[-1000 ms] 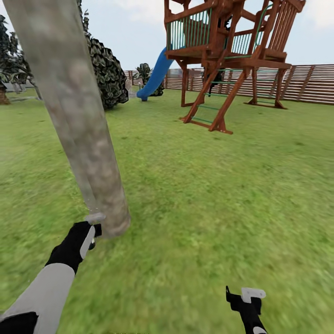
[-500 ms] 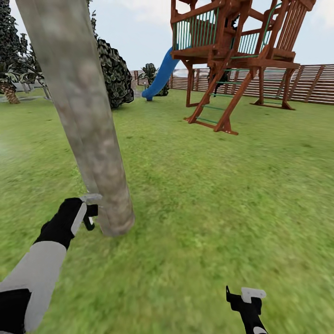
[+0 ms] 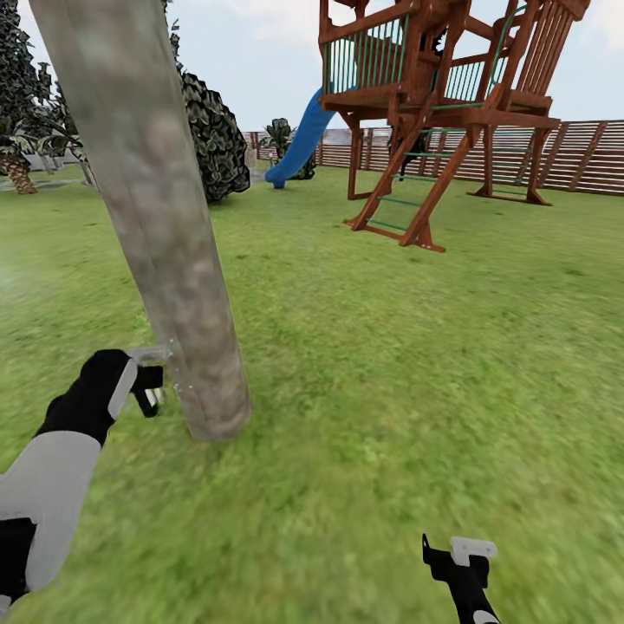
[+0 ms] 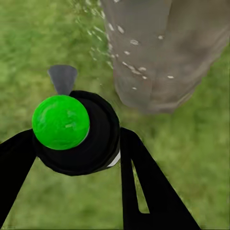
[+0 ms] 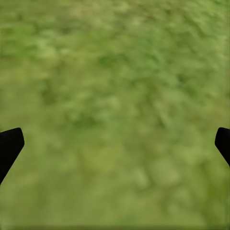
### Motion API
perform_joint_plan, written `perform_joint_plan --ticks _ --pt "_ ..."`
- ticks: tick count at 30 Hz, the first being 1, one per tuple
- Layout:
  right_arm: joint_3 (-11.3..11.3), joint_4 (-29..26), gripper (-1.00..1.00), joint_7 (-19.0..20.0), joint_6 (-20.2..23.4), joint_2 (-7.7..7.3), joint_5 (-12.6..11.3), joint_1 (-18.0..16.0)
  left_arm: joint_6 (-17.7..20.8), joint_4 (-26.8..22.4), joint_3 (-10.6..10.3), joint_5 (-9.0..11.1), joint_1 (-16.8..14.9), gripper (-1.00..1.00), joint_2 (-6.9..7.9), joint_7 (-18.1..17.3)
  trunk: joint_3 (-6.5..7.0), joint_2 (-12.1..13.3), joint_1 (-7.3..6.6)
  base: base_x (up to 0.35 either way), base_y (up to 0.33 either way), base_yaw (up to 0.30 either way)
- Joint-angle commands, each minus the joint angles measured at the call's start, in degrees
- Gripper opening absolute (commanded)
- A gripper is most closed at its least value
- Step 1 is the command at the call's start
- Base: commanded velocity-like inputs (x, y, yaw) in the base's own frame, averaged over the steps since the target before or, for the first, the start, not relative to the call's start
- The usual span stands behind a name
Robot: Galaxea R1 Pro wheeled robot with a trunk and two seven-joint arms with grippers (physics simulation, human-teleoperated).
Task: In the garden, pick up the pesticide atomizer on the floor and spray pesticide onto both trees until each tree trunk is fully covered.
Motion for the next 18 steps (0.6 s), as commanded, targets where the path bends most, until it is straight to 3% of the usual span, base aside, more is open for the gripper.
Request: perform_joint_plan --ticks 1,2,5,6,7,9,11,12,18 --pt "0.47 0.03 1.0 -0.05 -0.18 0.0 -0.59 -0.01 0.12 -0.12 -0.22 1.45 0.17 -1.0 0.54 -0.82 -0.05 -0.02 -0.01 0.0 0.0 0.0" --pt "0.47 0.03 1.0 -0.05 -0.18 0.0 -0.59 -0.02 0.13 -0.19 -0.33 1.42 0.25 -1.0 0.58 -1.74 -0.05 -0.02 -0.01 0.0 0.0 0.0" --pt "0.47 0.03 1.0 -0.05 -0.18 0.0 -0.59 -0.03 0.21 -0.3 -2.45 1.27 -0.27 -1.0 -4.03 -2.68 -0.05 -0.02 -0.01 0.0 0.0 0.0" --pt "0.47 0.03 1.0 -0.05 -0.18 0.0 -0.59 -0.03 0.47 -0.31 -2.8 1.16 -0.69 -1.0 -5.11 -2.73 -0.05 -0.02 -0.01 0.0 0.0 0.0" --pt "0.47 0.03 1.0 -0.05 -0.18 0.0 -0.59 -0.03 1.25 -0.26 -2.88 1.28 -1.36 -1.0 -5.19 -2.74 -0.05 -0.02 -0.01 0.0 0.0 0.0" --pt "0.47 0.03 1.0 -0.05 -0.18 0.0 -0.59 -0.03 2.23 -0.27 -2.66 1.1 -2.05 -1.0 -4.15 -2.76 -0.05 -0.02 -0.01 0.0 0.0 0.0" --pt "0.47 0.03 1.0 -0.05 -0.18 0.0 -0.59 -0.03 2.54 -0.28 -2.54 1.49 -2.2 -1.0 -0.04 -2.84 -0.05 -0.02 -0.01 0.0 0.0 0.0" --pt "0.47 0.03 1.0 -0.05 -0.18 0.0 -0.59 -0.03 2.57 -0.28 -2.55 1.5 -2.1 -1.0 0.55 -2.84 -0.05 -0.02 -0.01 0.0 0.0 0.0" --pt "0.47 0.03 1.0 -0.05 -0.18 0.0 -0.59 -0.01 2.6 -0.41 -2.84 1.27 -2.06 -1.0 0.76 -2.77 -0.05 -0.02 -0.01 0.001 -0.002 0.0"
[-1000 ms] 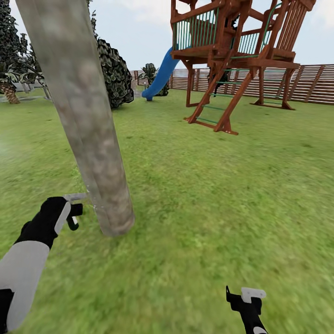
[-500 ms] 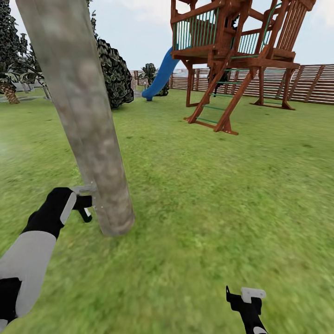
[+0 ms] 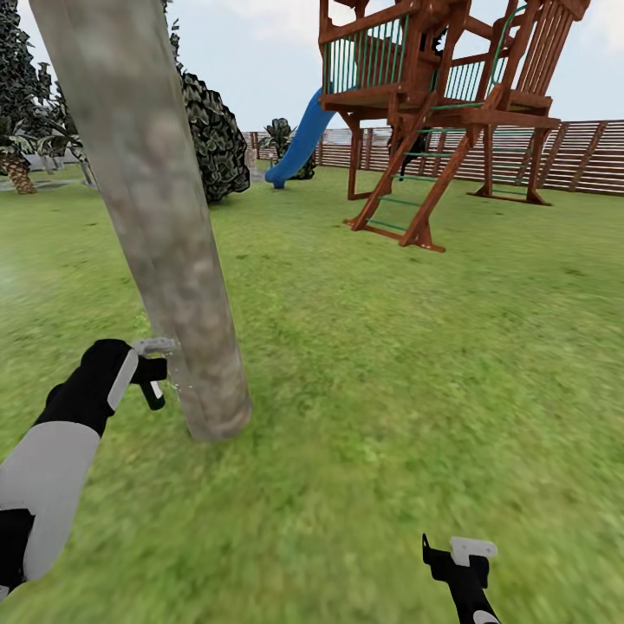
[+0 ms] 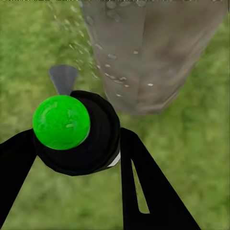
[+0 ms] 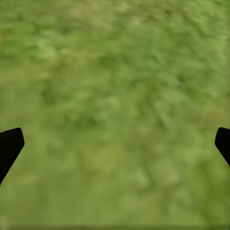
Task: In the garden, pick up the pesticide atomizer on the floor and spray pesticide onto both trees until each tree trunk is fully covered.
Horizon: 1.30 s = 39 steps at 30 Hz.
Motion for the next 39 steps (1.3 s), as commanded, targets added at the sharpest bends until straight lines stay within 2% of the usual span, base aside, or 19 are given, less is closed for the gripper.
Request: perform_joint_plan --ticks 1,4,6,25,30,32,34,37,38,39 --pt "0.47 0.03 1.0 -0.05 -0.18 0.0 -0.59 -0.04 0.22 -0.22 0.07 0.61 -0.1 -1.0 -0.07 0.45 -0.05 -0.02 -0.01 0.056 -0.111 0.0" --pt "0.47 0.03 1.0 -0.05 -0.18 0.0 -0.59 -0.05 0.91 -3.54 0.16 0.67 0.02 -1.0 -0.35 0.53 -0.05 -0.02 -0.01 0.135 -0.212 0.108" --pt "0.47 0.03 1.0 -0.05 -0.18 0.0 -0.59 -0.05 1.27 -4.02 0.15 0.68 0.22 -1.0 -0.41 0.54 -0.05 -0.02 -0.01 0.156 -0.244 0.255" --pt "0.47 0.03 1.0 -0.05 -0.18 -0.01 -0.67 -0.04 1.27 -3.33 0.39 0.84 0.79 -1.0 -0.75 0.71 -0.05 -0.02 -0.01 0.008 -0.274 0.025" --pt "0.47 -0.02 1.0 -0.05 -0.18 0.0 -0.67 -0.04 1.1 -2.85 0.41 0.46 0.9 -1.0 -0.53 1.23 -0.05 -0.02 -0.01 0.092 -0.26 0.229" --pt "0.47 -0.04 1.0 -0.05 -0.18 0.0 -0.67 -0.03 0.69 -0.97 0.55 0.19 1.72 -1.0 -0.01 1.19 -0.05 -0.02 -0.01 0.219 -0.203 0.277" --pt "0.47 -0.03 1.0 -0.05 -0.18 0.0 -0.64 -0.04 0.17 0.16 0.55 -0.06 4.15 -1.0 0.11 1.22 -0.05 -0.02 -0.01 0.134 -0.063 0.275" --pt "0.47 -0.05 1.0 -0.05 -0.18 0.0 -0.67 -0.04 -0.9 0.32 0.19 0.39 5.24 -1.0 -1.41 1.28 -0.05 -0.02 -0.01 0.016 -0.007 0.081" --pt "0.47 -0.03 1.0 -0.05 -0.18 0.0 -0.67 -0.04 -1.03 0.33 0.21 0.13 5.33 -1.0 -3.49 1.3 -0.05 -0.02 -0.01 0.002 -0.001 0.01" --pt "0.47 -0.03 1.0 -0.05 -0.18 0.0 -0.67 -0.05 -1.07 0.34 0.27 0.03 5.35 -1.0 -4.37 1.29 -0.05 -0.02 -0.01 0.001 0.0 0.004"
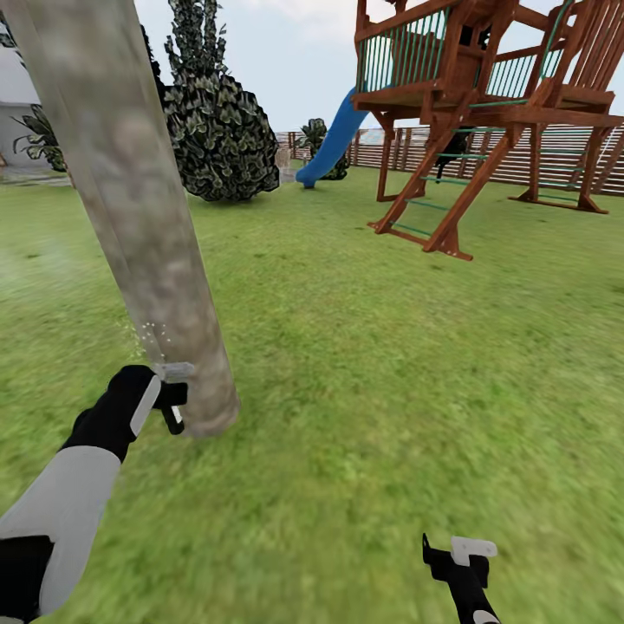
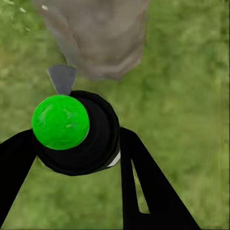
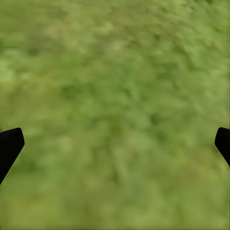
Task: In the garden, pick up the pesticide atomizer on the floor and spray pesticide onto both trees until each tree trunk is fully covered.
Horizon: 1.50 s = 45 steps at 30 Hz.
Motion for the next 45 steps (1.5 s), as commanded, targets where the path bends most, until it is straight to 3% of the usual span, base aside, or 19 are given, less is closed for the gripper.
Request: perform_joint_plan --ticks 1,2,3,4,8,13,16,17,18,19,21,25,29,45 --pt "0.48 0.01 1.0 -0.05 -0.18 0.0 -0.58 -0.03 0.27 -0.04 0.21 -0.37 0.0 -1.0 -0.09 0.52 -0.05 -0.02 -0.01 0.0 0.0 0.002" --pt "0.48 0.01 1.0 -0.05 -0.18 0.0 -0.58 -0.03 0.25 0.01 0.49 -0.39 0.19 -1.0 0.31 0.51 -0.05 -0.02 -0.01 0.0 0.0 0.0" --pt "0.48 0.02 1.0 -0.05 -0.18 0.0 -0.58 -0.03 0.18 0.21 1.89 -0.4 1.21 -1.0 3.4 0.49 -0.05 -0.02 -0.01 0.0 0.0 0.0" --pt "0.48 0.08 1.0 -0.05 -0.18 -0.07 -0.58 -0.03 -0.33 0.22 2.17 -0.53 3.18 -1.0 4.58 0.49 -0.05 -0.02 -0.01 0.0 0.0 0.0" --pt "0.48 0.09 1.0 -0.05 -0.18 -0.08 -0.58 0.0 -2.12 0.02 1.94 -0.61 4.41 -1.0 4.53 0.56 -0.05 -0.02 -0.01 0.0 0.0 0.0" --pt "0.48 0.08 1.0 -0.05 -0.18 0.0 -0.56 -0.03 -2.2 -0.4 1.64 -0.63 4.54 -1.0 3.39 1.05 -0.05 -0.02 -0.01 0.171 -0.106 0.0" --pt "0.48 0.06 1.0 -0.05 -0.18 0.0 -0.56 -0.02 -2.25 0.1 1.42 -0.66 4.88 -1.0 -0.26 2.1 -0.05 -0.02 -0.01 0.236 -0.17 0.004" --pt "0.48 0.05 1.0 -0.05 -0.18 0.0 -0.57 -0.02 -2.27 0.02 0.5 -0.75 5.06 -1.0 -1.91 3.48 -0.05 -0.02 -0.01 0.217 -0.155 0.098" --pt "0.48 0.03 1.0 -0.05 -0.18 0.0 -0.56 -0.01 -2.28 -0.1 -0.44 -0.78 5.22 -1.0 -3.03 5.47 -0.05 -0.02 -0.01 0.127 -0.085 0.185" --pt "0.48 0.03 1.0 -0.05 -0.18 0.0 -0.57 -0.02 -2.31 -0.14 -1.13 -0.72 5.47 -1.0 -3.82 9.8 -0.05 -0.02 -0.01 0.042 -0.028 0.247" --pt "0.48 0.05 1.0 -0.05 -0.18 0.0 -0.52 -0.03 -2.4 -0.07 -1.06 -0.06 6.75 -1.0 -3.88 12.57 -0.05 -0.02 -0.01 0.012 -0.008 0.269" --pt "0.48 0.06 1.0 -0.05 -0.18 0.0 -0.49 -0.03 -7.43 0.07 0.01 0.3 8.27 -1.0 -3.47 12.45 -0.05 -0.02 -0.01 0.001 -0.001 0.277" --pt "0.48 0.05 1.0 -0.05 -0.18 0.0 -0.51 -0.03 -7.72 0.09 1.51 0.47 8.33 -1.0 -3.62 10.9 -0.05 -0.02 -0.01 0.118 -0.123 0.111" --pt "0.48 0.09 1.0 -0.05 -0.18 0.0 -0.49 -0.03 -8.06 -0.07 1.63 0.23 8.41 -1.0 -3.81 11.16 -0.05 -0.02 -0.01 0.2 -0.192 0.083"
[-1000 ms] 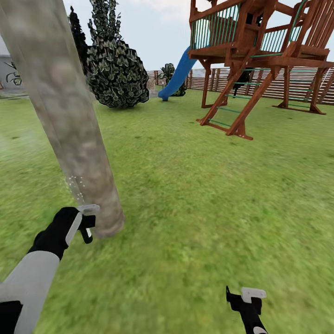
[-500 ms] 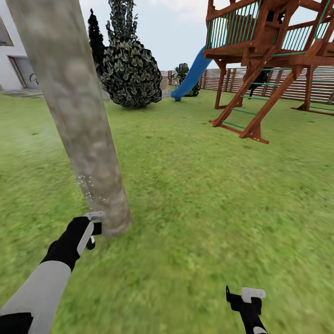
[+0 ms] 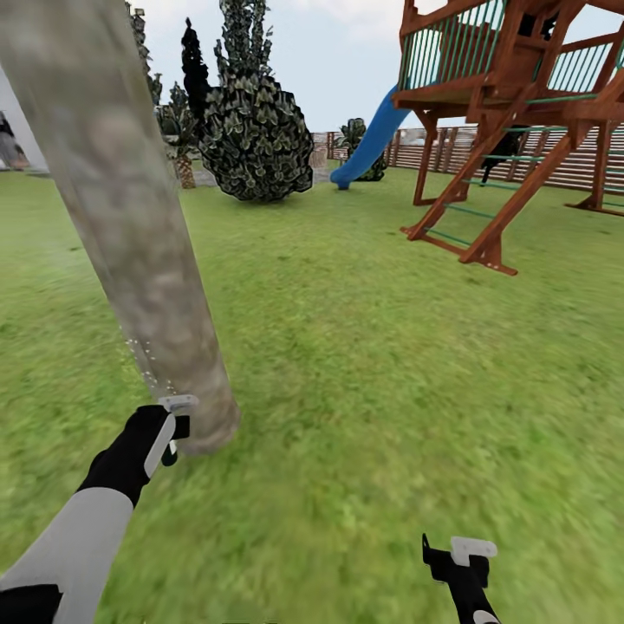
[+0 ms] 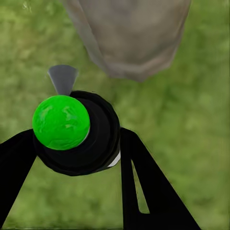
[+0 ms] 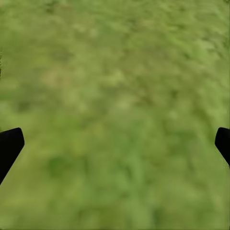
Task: In the garden, pick up the pesticide atomizer on the floor and spray pesticide onto both trees until each tree trunk is fully covered.
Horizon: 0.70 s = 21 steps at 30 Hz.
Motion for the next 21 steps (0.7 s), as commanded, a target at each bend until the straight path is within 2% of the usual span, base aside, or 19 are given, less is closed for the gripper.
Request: perform_joint_plan --ticks 1,18,21 --pt "0.47 0.01 1.0 -0.04 -0.15 -0.01 -0.59 -0.01 0.17 -0.01 -0.01 0.59 -0.04 -1.0 0.01 0.51 -0.05 -0.02 -0.01 0.003 -0.277 0.276" --pt "0.47 -0.08 1.0 -0.04 -0.15 0.25 -0.67 -0.01 0.06 0.22 -0.01 0.58 0.67 -1.0 -0.15 0.8 -0.11 -0.02 -0.01 0.0 -0.281 0.277" --pt "0.47 -0.08 1.0 -0.04 -0.15 0.18 -0.67 -0.01 0.0 0.22 -0.01 0.58 0.67 -1.0 -0.24 0.78 -0.12 -0.02 -0.01 0.0 -0.281 0.056"
